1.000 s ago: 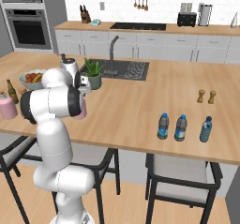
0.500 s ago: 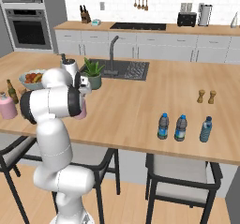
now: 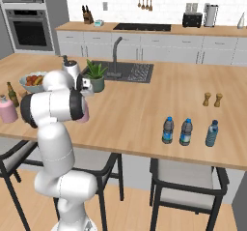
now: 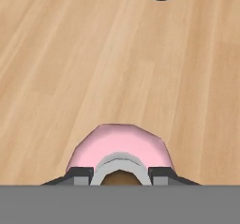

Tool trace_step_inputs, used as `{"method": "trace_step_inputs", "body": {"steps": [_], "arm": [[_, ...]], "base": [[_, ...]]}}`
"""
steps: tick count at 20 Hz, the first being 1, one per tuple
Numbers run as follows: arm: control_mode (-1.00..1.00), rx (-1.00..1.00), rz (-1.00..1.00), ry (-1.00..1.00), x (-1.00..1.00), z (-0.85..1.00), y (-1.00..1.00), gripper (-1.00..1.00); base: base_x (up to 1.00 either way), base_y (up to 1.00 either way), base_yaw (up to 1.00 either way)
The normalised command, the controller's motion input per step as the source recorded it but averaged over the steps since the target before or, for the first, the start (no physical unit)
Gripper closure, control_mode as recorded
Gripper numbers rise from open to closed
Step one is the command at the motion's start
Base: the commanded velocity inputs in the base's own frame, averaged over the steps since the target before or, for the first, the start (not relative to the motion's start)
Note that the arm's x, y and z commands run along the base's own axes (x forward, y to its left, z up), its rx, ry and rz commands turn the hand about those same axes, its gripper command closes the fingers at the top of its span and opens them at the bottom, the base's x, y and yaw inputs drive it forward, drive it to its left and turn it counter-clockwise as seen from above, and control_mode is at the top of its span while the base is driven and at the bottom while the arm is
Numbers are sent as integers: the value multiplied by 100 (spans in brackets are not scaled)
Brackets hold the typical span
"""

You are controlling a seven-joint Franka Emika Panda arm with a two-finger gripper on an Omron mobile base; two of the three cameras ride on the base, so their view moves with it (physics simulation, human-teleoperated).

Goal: Move the plastic bottles in the middle to the plastics group, and the glass bottles in the middle to the glass group.

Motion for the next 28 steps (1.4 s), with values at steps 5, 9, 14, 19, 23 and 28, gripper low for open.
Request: {"method": "trace_step_inputs", "body": {"steps": [5, 9, 14, 19, 23, 28], "arm": [[-100, 0, 23, 0, 0, 43, 44, 100], [-100, 0, 29, 0, 0, 25, 68, 100], [-100, 0, 25, 0, 0, 1, 82, 100], [-100, 0, 23, -6, 0, 0, 78, 100], [-100, 0, 18, -10, 0, 0, 50, 100], [-100, 0, 14, -11, 0, 0, 45, 100]], "base": [[0, 0, 0], [0, 0, 0], [0, 0, 0], [0, 0, 0], [0, 0, 0], [0, 0, 0]]}}
